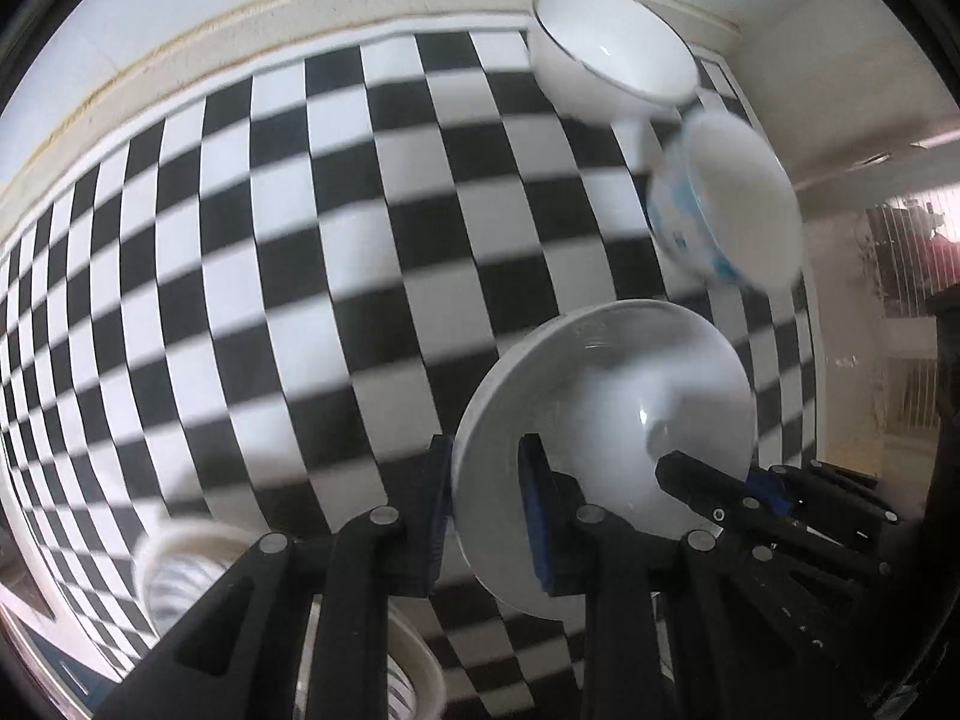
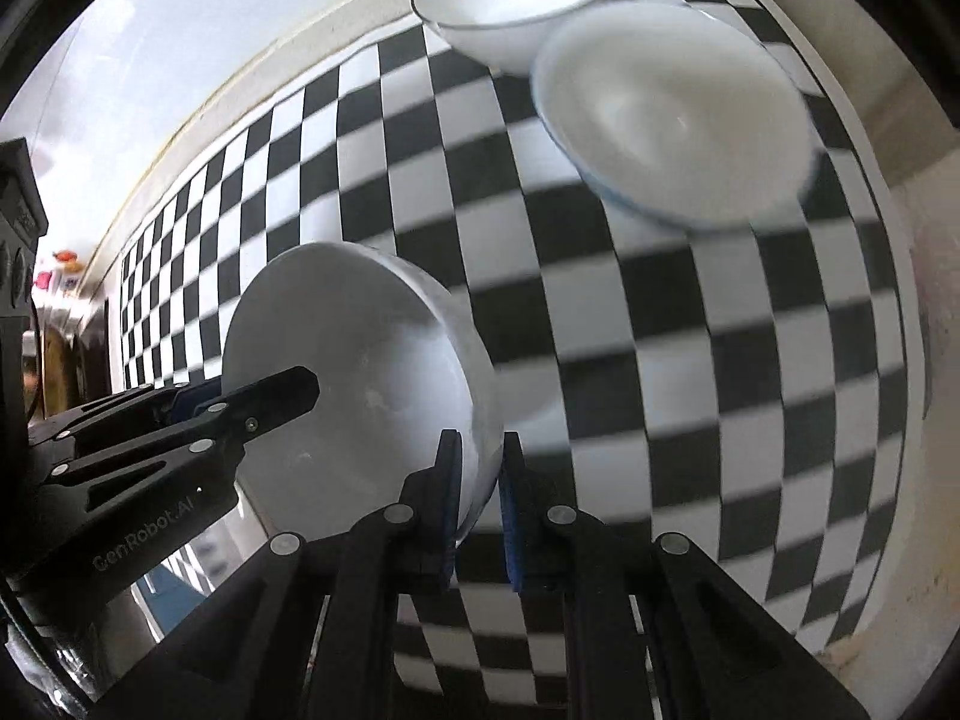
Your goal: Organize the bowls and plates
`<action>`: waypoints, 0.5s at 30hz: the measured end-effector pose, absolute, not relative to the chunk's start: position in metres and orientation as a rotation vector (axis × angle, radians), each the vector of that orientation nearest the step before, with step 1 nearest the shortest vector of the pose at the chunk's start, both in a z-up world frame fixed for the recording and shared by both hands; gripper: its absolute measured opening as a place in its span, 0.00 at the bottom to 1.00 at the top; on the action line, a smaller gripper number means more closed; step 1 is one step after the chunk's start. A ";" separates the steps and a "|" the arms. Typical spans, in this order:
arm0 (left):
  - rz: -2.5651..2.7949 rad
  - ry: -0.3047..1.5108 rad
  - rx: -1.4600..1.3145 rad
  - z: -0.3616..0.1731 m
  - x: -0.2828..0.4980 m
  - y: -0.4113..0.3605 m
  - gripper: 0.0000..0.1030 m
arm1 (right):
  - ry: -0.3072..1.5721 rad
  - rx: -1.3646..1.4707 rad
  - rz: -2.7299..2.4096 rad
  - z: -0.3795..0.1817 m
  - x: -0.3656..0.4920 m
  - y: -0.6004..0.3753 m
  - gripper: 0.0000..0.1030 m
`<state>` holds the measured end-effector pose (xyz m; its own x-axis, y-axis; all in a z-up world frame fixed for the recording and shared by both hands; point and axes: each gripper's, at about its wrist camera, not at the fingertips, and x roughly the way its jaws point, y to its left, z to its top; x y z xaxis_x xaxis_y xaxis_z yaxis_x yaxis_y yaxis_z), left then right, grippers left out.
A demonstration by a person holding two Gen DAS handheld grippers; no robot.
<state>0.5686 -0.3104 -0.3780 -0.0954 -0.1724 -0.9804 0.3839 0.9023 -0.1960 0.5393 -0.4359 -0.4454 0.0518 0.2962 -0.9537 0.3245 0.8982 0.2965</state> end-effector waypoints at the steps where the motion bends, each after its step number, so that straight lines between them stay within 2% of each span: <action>1: -0.474 1.605 0.169 -0.378 0.555 -0.311 0.19 | 1.541 0.504 -0.025 -0.445 0.533 -0.436 0.13; 9: -0.478 1.675 0.183 -0.403 0.498 -0.311 0.19 | 1.578 0.515 -0.028 -0.460 0.471 -0.438 0.13; 15: -0.470 1.703 0.208 -0.425 0.483 -0.321 0.19 | 1.608 0.497 -0.024 -0.477 0.455 -0.436 0.13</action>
